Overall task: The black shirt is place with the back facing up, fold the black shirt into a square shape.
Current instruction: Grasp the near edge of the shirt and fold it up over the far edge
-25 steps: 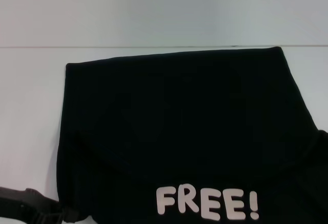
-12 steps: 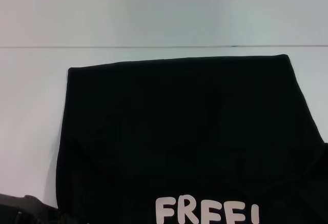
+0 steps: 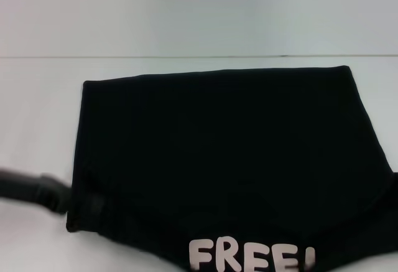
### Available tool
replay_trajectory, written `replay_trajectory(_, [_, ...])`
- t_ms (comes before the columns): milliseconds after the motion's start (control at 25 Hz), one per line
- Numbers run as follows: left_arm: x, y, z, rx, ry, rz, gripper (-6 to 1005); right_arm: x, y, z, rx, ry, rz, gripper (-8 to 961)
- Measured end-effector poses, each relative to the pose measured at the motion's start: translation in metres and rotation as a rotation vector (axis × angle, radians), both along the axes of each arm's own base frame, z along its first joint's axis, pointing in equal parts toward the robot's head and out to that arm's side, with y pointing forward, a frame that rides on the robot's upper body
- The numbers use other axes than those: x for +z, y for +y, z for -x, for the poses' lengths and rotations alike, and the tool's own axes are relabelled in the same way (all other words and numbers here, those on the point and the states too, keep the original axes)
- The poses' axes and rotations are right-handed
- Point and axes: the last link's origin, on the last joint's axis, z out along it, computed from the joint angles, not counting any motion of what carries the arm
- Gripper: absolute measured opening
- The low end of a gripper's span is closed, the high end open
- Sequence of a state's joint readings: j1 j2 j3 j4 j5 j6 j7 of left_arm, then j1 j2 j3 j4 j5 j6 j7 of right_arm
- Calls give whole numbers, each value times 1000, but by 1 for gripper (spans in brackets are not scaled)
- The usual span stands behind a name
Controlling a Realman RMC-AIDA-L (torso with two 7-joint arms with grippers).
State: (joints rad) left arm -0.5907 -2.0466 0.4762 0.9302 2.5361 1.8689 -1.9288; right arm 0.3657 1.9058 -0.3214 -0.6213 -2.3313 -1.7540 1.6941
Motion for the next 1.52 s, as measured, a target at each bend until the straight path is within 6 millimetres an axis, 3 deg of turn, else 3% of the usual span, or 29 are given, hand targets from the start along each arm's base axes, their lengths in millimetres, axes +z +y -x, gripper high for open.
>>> replay_trajectory(360, [2, 89, -19, 30, 121, -262, 1, 12, 84, 32, 22, -75, -138, 30])
replay_trajectory(600, [-9, 125, -18, 60, 234, -440, 1, -13, 133, 44, -37, -157, -211, 29])
replay_trajectory(880, [-33, 144, -17, 43, 348, -572, 1, -62, 175, 66, -57, -310, -264, 29])
replay_trajectory(1040, [-39, 147, -21, 19, 373, -584, 1, -75, 189, 79, -47, -373, -308, 29])
replay_trajectory(1240, [-31, 153, -23, 18, 384, -632, 0, -71, 202, 93, -26, -386, -340, 29])
replay_trajectory(1520, [-15, 166, -29, 8, 405, -727, 0, -51, 222, 107, -16, -401, -396, 30])
